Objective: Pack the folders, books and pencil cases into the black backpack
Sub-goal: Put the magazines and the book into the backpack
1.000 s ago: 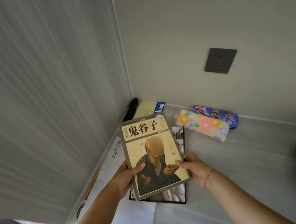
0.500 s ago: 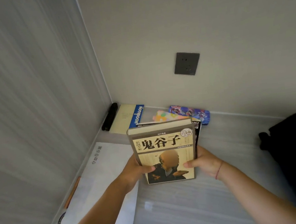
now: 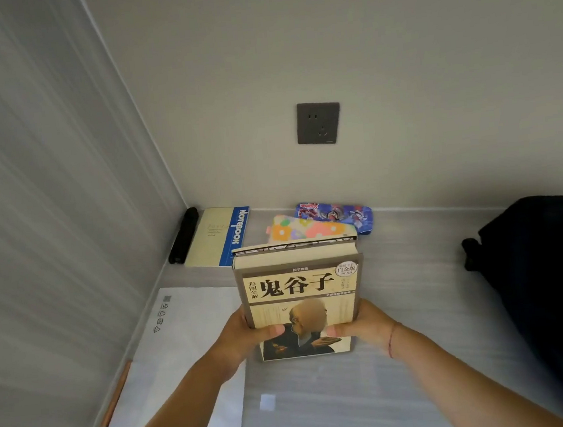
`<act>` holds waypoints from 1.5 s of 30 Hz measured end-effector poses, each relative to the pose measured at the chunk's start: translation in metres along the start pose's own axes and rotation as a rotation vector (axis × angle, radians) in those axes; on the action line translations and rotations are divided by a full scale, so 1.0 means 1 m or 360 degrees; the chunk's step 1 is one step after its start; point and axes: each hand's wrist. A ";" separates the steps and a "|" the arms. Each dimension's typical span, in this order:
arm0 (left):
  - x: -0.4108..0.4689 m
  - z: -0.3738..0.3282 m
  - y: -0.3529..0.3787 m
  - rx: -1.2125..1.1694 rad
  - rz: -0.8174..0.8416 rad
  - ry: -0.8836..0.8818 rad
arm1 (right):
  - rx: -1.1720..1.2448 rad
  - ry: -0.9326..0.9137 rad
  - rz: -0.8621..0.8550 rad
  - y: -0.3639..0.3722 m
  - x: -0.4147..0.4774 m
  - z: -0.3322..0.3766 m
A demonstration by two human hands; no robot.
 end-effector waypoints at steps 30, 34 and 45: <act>-0.070 -0.160 0.494 0.0090 0.0542 -0.0076 | 0.1041 -0.0447 -0.0819 -0.343 -0.412 -0.110; -0.056 -0.176 0.509 0.0400 -0.0070 0.0186 | 0.1051 -0.0299 -0.0762 -0.382 -0.439 -0.130; 0.047 -0.259 0.478 -0.0228 -0.0231 0.0085 | 0.0701 -0.0063 -0.0511 -0.408 -0.431 -0.146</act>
Point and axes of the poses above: each hand's wrist, its own x-axis towards the middle knuckle, its own y-axis out of the palm, z = x × y, and after that the axes turned 13 degrees about x, right-handed
